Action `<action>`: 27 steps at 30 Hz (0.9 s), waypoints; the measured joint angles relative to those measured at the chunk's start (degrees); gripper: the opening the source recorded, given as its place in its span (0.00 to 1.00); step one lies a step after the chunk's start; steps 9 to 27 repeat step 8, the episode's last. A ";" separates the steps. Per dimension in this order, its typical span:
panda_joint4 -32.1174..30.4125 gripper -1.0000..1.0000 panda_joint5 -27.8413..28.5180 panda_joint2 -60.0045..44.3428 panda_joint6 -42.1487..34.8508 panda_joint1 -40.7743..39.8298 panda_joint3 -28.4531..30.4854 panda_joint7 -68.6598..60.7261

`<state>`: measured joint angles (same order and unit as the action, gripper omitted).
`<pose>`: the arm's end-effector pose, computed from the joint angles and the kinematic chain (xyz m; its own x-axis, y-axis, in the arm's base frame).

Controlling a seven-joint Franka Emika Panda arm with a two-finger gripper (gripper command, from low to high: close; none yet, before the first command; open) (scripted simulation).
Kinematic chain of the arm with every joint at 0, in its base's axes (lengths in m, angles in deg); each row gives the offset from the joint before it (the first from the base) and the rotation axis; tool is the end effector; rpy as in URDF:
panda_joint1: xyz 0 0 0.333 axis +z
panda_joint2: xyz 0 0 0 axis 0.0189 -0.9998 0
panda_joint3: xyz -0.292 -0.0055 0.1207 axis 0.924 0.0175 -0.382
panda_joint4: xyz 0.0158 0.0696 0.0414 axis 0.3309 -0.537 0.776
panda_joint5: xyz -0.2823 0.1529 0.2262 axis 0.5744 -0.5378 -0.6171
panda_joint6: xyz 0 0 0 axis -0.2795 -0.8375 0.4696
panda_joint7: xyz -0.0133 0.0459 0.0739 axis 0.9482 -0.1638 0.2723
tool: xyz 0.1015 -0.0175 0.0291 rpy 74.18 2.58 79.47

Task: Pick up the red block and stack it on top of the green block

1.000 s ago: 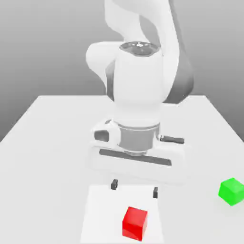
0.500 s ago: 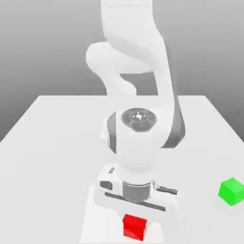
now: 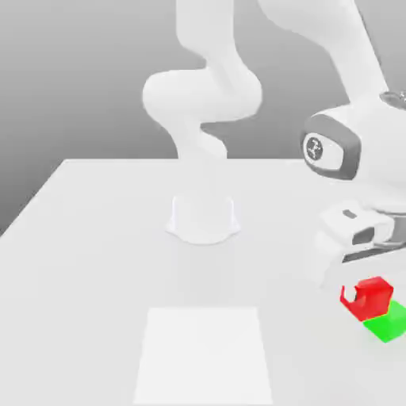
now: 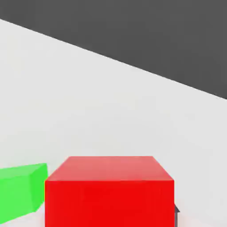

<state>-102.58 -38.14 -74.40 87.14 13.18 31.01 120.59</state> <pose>0.3542 0.3083 0.2422 0.9780 -0.2086 -0.0013 -0.2086 -0.9780 -0.0018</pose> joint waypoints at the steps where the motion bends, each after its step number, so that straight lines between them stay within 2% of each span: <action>1: 0.11 0.00 1.34 -1.12 0.82 0.88 -0.23 0.39; 5: 0.73 0.00 8.93 -8.66 6.99 4.95 3.95 5.33; 6: 0.82 1.00 9.96 -9.70 7.85 5.44 4.58 6.03; 27: 0.82 1.00 9.96 -9.70 7.85 5.44 4.58 6.03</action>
